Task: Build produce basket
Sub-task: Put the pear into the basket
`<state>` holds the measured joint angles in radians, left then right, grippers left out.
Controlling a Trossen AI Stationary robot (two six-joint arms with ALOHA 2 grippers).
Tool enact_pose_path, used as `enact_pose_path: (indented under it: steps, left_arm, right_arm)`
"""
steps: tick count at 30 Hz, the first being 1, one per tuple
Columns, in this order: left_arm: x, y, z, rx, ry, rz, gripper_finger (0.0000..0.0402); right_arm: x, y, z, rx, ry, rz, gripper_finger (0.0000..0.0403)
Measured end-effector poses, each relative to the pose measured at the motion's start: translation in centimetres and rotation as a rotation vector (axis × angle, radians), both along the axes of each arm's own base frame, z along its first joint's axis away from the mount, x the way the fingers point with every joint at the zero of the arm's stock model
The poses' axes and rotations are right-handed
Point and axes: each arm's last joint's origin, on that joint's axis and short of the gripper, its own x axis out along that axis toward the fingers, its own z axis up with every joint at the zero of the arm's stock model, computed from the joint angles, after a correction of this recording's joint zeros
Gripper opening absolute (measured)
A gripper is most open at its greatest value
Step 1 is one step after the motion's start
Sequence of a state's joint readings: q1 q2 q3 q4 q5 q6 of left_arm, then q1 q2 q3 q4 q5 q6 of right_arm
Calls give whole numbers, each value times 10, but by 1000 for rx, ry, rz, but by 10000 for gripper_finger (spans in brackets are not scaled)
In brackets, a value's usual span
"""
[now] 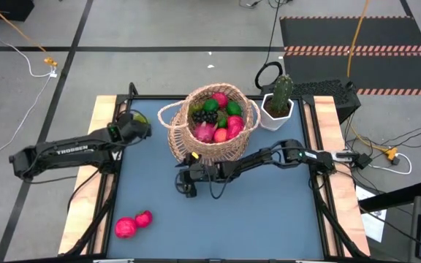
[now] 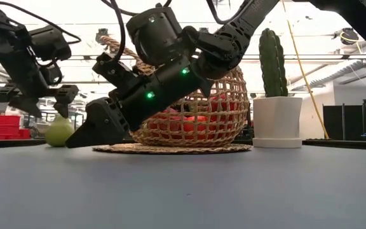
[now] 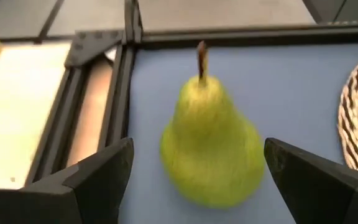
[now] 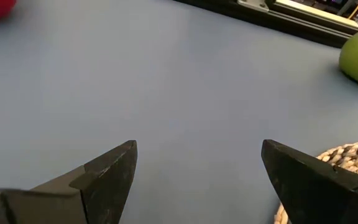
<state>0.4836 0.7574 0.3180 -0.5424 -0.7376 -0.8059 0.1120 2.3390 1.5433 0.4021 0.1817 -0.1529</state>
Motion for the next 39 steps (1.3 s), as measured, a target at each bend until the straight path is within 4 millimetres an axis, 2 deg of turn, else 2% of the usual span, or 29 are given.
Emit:
enact_pose_path:
  steps: [7, 16, 20, 27, 30, 34, 39]
  left_arm:
    - [8, 15, 9, 94, 8, -79, 363]
    - [4, 33, -3, 8, 82, -45, 355]
    - [8, 38, -6, -5, 68, -61, 307]
    - [14, 42, -10, -30, 74, -105, 173]
    - [14, 42, -11, -34, 84, -119, 165]
    - [16, 40, -10, -40, 73, -164, 165]
    - [23, 35, -7, -47, 45, -296, 185]
  right_arm:
    - [0, 0, 0, 4, -5, 2, 341]
    - [0, 0, 0, 3, 3, 2, 341]
    - [-1, 0, -1, 2, 16, 1, 341]
    - [-3, 0, -5, 3, 55, -2, 341]
    - [-4, 1, -4, 24, 65, -14, 341]
    - [-6, 6, 9, 78, 57, -36, 341]
    - [-10, 18, 41, 114, -2, -22, 341]
